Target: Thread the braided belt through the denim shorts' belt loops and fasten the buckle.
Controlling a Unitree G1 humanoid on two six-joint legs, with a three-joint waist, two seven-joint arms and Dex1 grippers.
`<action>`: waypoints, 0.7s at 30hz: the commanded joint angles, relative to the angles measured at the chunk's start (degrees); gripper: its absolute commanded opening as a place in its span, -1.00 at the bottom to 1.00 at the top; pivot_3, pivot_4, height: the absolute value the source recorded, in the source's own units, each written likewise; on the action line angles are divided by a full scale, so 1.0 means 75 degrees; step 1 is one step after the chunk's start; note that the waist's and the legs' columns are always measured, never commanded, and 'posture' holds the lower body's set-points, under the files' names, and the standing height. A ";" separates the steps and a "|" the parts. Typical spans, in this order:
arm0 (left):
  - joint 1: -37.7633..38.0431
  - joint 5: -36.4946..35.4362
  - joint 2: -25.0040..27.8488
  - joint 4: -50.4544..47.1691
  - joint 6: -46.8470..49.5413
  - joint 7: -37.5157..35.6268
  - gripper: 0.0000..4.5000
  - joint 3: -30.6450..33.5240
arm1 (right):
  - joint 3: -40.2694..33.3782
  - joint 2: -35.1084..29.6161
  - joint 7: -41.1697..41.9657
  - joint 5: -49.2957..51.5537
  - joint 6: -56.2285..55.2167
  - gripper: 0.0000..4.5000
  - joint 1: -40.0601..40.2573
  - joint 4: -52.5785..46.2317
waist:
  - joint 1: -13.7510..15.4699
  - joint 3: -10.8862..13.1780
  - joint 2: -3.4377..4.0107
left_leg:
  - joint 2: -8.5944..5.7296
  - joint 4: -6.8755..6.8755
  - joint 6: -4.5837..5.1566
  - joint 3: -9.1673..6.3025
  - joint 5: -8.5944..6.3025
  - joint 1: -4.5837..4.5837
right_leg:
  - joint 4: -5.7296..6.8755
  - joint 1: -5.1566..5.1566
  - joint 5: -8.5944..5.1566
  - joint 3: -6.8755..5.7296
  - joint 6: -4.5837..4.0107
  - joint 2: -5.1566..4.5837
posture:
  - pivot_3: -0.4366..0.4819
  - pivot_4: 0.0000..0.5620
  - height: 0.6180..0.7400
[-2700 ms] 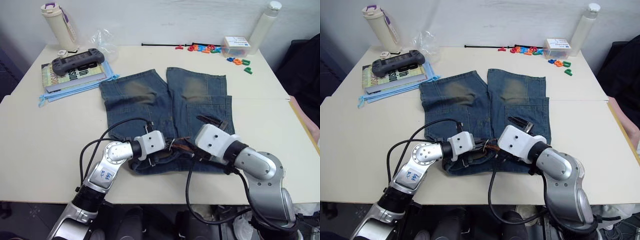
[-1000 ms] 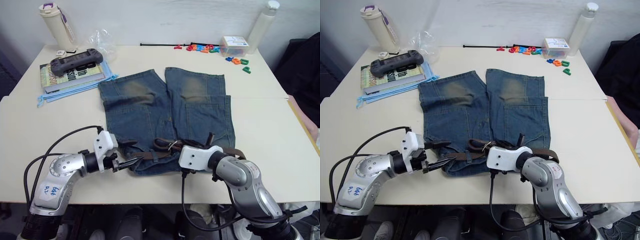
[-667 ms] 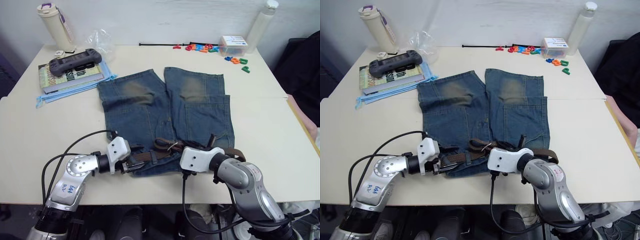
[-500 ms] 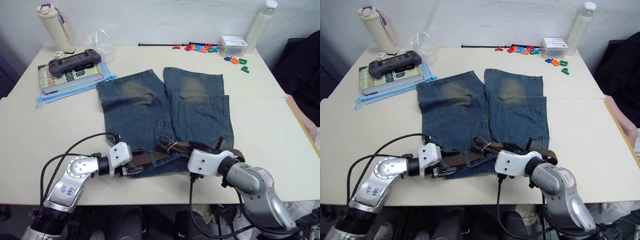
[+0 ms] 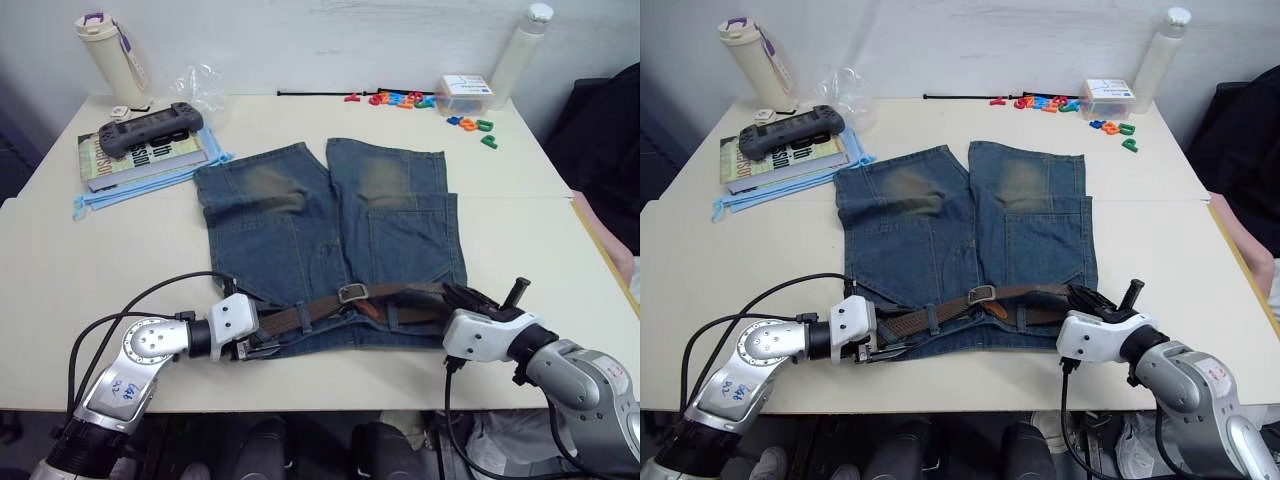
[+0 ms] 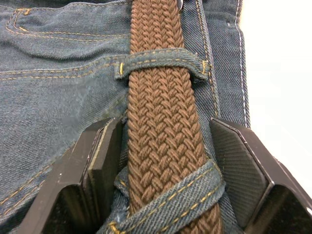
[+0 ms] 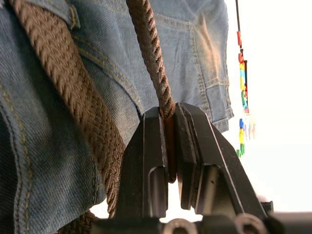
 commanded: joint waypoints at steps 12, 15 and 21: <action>0.0460 0.0493 0.0316 0.0300 0.0300 0.0101 0.41 -0.0143 | -0.0727 -0.0014 -0.0383 -0.1226 0.1044 -1.00 0.0450 0.0316 | 0.0032 -0.0006 0.0009 | -0.0002 -0.0001 -0.0001 -0.0010 -0.0003 -0.0008 | -0.0014 0.0004 0.0000 -0.0007 0.0000 -0.0001 | -0.05 -0.47 0.45; 0.0440 0.0496 0.0312 0.0302 0.0305 0.0107 0.41 -0.0158 | -0.0743 0.0013 -0.0443 -0.1263 0.1082 -1.00 0.0514 0.0302 | 0.0056 -0.0006 0.0010 | -0.0003 -0.0001 -0.0001 -0.0012 -0.0005 -0.0010 | -0.0020 0.0006 0.0000 -0.0008 0.0001 -0.0001 | -0.05 -0.47 0.45; 0.0418 0.0485 0.0300 0.0292 0.0321 0.0122 0.41 -0.0174 | -0.0867 0.0096 -0.0602 -0.1407 0.1269 -1.00 0.0547 0.0153 | 0.0099 -0.0006 0.0011 | -0.0003 -0.0004 -0.0003 -0.0013 -0.0006 -0.0011 | -0.0024 0.0006 0.0000 -0.0008 0.0001 0.0000 | -0.05 -0.47 0.45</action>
